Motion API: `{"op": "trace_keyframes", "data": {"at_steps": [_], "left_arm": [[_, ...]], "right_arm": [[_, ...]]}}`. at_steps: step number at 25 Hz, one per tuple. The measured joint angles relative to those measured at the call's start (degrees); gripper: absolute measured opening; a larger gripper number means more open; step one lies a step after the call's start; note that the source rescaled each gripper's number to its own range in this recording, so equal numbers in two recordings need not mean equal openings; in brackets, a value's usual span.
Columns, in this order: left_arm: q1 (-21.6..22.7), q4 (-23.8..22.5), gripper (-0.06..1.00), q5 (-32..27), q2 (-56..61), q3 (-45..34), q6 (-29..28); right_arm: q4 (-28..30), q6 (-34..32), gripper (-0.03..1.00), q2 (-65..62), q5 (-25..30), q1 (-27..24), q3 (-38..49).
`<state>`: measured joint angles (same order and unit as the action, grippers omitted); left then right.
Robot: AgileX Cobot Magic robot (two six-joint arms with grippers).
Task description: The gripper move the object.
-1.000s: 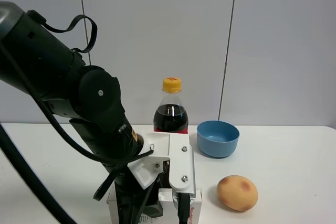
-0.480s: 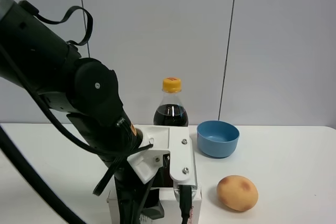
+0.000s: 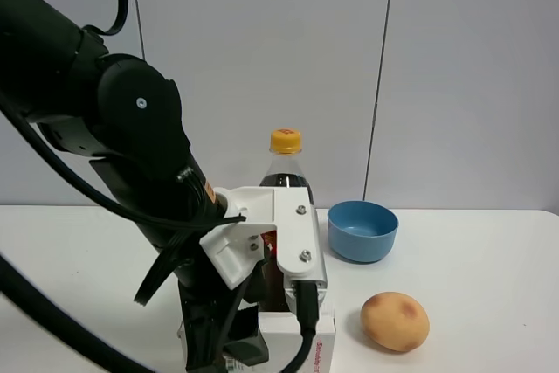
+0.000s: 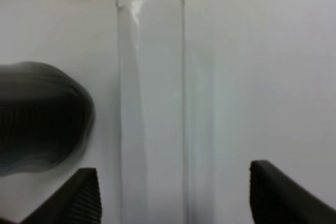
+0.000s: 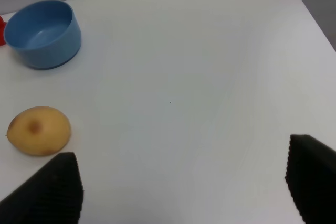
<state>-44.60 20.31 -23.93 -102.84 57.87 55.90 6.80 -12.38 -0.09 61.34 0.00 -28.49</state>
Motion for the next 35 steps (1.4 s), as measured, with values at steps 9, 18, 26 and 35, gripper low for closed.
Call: {"op": "trace_keyframes", "data": {"at_steps": [9,18,26,35], "left_arm": [[0.17,-0.42,0.62,-4.29,4.34,0.0,0.0],[4.68,-1.93,0.72,-5.29,17.43,0.0,-2.14],[17.06,-18.14,0.85,-8.22,34.72,0.0,-30.59],[31.07,-27.17,0.85,-33.38,48.34,0.0,-55.9]], "right_arm": [[0.0,0.0,1.0,0.0,0.0,0.0,0.0],[0.0,0.0,1.0,0.0,0.0,0.0,0.0],[0.0,0.0,1.0,0.0,0.0,0.0,0.0],[0.0,0.0,1.0,0.0,0.0,0.0,0.0]]}}
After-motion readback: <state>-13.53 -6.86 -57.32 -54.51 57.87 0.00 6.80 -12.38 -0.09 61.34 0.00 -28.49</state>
